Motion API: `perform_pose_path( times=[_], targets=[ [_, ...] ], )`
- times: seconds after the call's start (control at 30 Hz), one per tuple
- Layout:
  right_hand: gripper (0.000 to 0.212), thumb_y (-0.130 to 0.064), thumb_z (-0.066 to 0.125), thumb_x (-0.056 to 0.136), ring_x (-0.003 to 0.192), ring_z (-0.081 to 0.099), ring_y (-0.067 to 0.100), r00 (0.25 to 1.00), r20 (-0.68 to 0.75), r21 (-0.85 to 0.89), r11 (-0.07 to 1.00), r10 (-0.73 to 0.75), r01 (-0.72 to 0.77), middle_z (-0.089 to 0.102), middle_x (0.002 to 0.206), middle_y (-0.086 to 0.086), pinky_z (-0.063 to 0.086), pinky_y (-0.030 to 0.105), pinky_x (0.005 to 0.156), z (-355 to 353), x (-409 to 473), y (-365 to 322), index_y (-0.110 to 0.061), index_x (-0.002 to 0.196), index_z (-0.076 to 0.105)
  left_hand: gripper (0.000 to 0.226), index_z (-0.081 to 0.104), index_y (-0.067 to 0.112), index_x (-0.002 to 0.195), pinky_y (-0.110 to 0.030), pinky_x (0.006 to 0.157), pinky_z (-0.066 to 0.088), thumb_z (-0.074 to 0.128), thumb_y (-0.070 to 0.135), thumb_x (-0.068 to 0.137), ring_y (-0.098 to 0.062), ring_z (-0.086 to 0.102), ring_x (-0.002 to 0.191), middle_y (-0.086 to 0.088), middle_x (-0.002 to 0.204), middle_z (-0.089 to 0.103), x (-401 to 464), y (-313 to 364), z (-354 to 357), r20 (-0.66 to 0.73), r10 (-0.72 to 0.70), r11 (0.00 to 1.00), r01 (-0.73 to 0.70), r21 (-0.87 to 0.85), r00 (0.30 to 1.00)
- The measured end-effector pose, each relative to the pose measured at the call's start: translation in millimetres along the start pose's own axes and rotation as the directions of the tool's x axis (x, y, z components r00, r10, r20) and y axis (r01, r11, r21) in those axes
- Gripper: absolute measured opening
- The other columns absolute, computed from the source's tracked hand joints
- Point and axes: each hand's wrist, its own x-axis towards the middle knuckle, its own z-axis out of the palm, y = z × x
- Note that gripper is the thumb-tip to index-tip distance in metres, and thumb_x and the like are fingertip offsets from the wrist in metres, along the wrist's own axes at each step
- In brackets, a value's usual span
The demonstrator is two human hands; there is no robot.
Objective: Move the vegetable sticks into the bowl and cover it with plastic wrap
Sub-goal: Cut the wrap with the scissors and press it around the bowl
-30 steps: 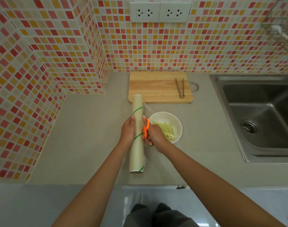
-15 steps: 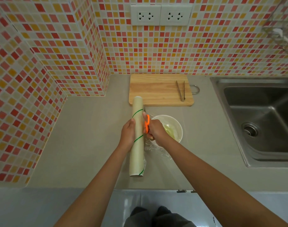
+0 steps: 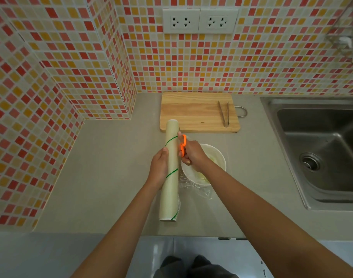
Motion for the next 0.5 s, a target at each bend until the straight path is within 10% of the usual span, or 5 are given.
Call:
perform_pose_path(
  times=[0.5],
  targets=[
    [0.059,-0.058,0.054,0.086,0.025,0.030,0.012,0.999,-0.020,0.002,0.999,-0.035,0.035,0.048,0.035,-0.003,0.019,0.016,0.035,-4,17,-18,-0.011,0.052,0.046,0.036,0.057,0.016,0.077,-0.023,0.058,0.044,0.034,0.029,0.102,-0.012,0.053,0.063,0.000,0.071,0.058,-3,-7,-3,-0.019,0.024,1.000,-0.024,0.008,1.000]
  ],
)
